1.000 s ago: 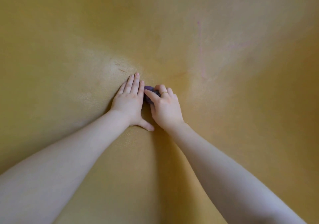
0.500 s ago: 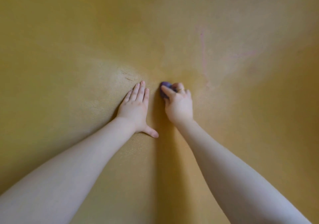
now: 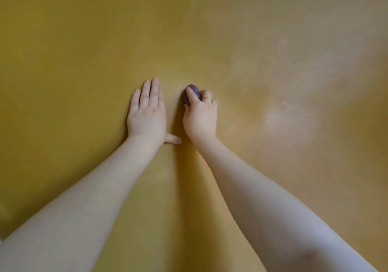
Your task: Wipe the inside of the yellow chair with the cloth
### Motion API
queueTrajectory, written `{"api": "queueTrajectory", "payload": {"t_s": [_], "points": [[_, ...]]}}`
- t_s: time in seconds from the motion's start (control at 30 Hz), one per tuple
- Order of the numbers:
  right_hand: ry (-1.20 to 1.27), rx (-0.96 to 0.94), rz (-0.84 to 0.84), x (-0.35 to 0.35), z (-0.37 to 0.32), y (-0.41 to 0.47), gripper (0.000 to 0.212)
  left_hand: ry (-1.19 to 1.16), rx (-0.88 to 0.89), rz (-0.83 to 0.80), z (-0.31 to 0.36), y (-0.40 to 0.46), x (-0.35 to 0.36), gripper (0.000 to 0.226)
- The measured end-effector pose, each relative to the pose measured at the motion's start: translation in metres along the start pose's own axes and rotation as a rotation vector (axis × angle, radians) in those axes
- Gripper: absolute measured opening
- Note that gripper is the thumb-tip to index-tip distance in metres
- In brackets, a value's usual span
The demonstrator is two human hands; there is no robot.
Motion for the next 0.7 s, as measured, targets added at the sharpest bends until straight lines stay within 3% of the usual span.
{"api": "queueTrajectory", "payload": {"t_s": [0.1,0.27,0.37,0.53,0.6,0.7], "points": [[0.009,-0.159,-0.041,0.008,-0.028,0.002,0.047,-0.019,-0.002,0.002,0.002,0.002,0.0,0.138],[-0.205,-0.406,-0.135,-0.01,0.004,0.014,0.046,0.07,-0.036,-0.024,0.006,0.0,0.003,0.137],[-0.32,-0.295,-0.103,-0.038,0.064,0.022,0.049,0.081,-0.05,-0.055,0.007,-0.001,0.002,0.136],[-0.341,0.117,0.053,-0.071,0.12,0.005,0.052,0.126,-0.053,-0.073,0.018,-0.004,-0.002,0.13],[-0.301,0.056,0.004,-0.054,0.102,-0.002,0.052,0.1,0.004,-0.05,0.034,-0.006,-0.007,0.126],[-0.263,-0.214,-0.067,-0.038,0.07,-0.029,0.045,-0.01,0.136,-0.048,0.07,-0.013,-0.011,0.123]]}}
Point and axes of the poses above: each hand's wrist, its own y-axis towards the middle knuckle, its own x-axis out of the palm, z = x × y, the point moved 9 cm from there along y, towards the middle knuckle, and after that the axes turned 14 degrees about -x, right-handed, at the moved point
